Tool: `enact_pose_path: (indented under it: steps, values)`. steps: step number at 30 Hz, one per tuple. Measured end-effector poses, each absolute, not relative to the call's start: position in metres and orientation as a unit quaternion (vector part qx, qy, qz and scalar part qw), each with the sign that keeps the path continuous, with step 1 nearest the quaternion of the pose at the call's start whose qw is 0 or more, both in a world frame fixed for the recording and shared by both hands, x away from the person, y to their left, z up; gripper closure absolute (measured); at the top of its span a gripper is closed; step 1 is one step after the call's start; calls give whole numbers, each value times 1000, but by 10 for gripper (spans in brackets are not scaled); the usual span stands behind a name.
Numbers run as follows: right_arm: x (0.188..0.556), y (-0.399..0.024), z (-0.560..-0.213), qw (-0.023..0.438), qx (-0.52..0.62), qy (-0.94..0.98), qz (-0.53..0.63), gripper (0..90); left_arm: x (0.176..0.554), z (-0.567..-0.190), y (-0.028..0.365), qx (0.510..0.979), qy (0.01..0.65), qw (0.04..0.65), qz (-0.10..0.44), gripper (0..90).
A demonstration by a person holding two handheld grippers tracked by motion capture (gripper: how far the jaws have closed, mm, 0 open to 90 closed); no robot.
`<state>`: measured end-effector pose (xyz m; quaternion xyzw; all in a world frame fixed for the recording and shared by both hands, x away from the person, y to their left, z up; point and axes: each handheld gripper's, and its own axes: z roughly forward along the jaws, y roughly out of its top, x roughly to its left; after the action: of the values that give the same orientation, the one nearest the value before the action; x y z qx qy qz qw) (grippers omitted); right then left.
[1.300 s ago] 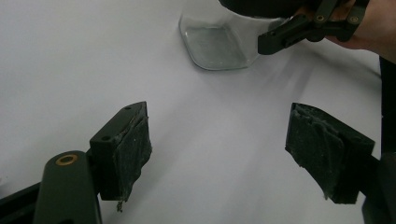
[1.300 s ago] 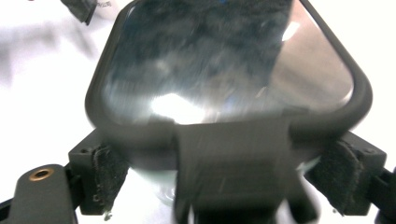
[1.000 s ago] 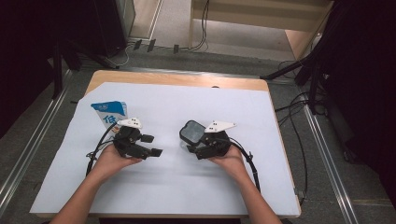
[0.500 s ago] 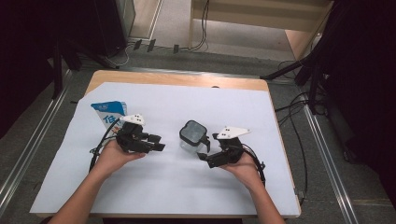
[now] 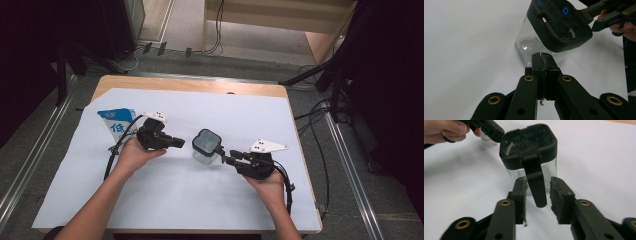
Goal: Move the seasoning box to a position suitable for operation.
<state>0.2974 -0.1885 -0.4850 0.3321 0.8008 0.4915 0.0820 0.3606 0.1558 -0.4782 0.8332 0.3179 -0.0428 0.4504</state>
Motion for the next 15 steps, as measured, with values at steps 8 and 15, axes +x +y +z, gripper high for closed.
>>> enact_pose_path:
  steps: [8, 15]
  values:
    - [293, -181, -489, 76, 322, 813, 479, 900, 366, -488, 147, 829, 314, 460, -46, 900]
    - [292, -168, -492, 67, 307, 825, 470, 900, 366, -490, 137, 839, 302, 451, -42, 896]
